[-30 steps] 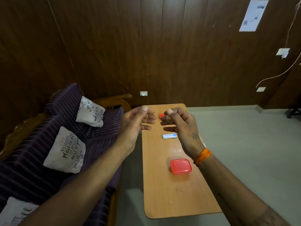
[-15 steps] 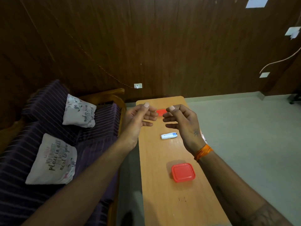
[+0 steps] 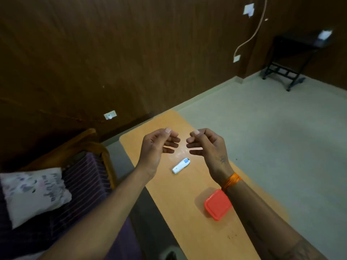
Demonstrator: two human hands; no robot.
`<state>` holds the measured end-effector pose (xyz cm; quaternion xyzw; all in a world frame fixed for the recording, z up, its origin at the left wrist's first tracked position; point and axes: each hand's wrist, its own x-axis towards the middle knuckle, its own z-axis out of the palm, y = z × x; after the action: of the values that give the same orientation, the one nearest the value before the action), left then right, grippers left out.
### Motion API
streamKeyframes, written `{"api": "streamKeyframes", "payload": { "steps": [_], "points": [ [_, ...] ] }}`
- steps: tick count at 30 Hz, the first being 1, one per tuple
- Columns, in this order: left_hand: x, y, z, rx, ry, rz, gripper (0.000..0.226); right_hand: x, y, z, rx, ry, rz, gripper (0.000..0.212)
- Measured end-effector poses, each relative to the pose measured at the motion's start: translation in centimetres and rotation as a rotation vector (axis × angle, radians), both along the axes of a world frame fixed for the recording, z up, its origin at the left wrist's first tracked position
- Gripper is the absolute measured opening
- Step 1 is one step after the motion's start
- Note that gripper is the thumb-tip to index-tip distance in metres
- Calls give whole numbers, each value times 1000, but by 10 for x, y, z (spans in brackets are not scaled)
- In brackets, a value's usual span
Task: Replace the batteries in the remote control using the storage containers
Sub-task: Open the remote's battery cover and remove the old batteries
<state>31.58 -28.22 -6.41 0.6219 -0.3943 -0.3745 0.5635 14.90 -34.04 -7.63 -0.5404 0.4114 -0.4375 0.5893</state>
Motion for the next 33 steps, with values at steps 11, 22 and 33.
{"api": "streamKeyframes", "payload": {
  "steps": [11,22,33],
  "points": [
    [7,-39,-24,25,33,-128,36,-9,-15,-19,27,26,-156,27],
    [-3,-86,-35,-10,13,-313,34,-18,-31,-30,28,14,-285,26],
    [80,-197,-57,39,7,-616,34,74,-87,-61,117,-30,-574,26]
  ]
}}
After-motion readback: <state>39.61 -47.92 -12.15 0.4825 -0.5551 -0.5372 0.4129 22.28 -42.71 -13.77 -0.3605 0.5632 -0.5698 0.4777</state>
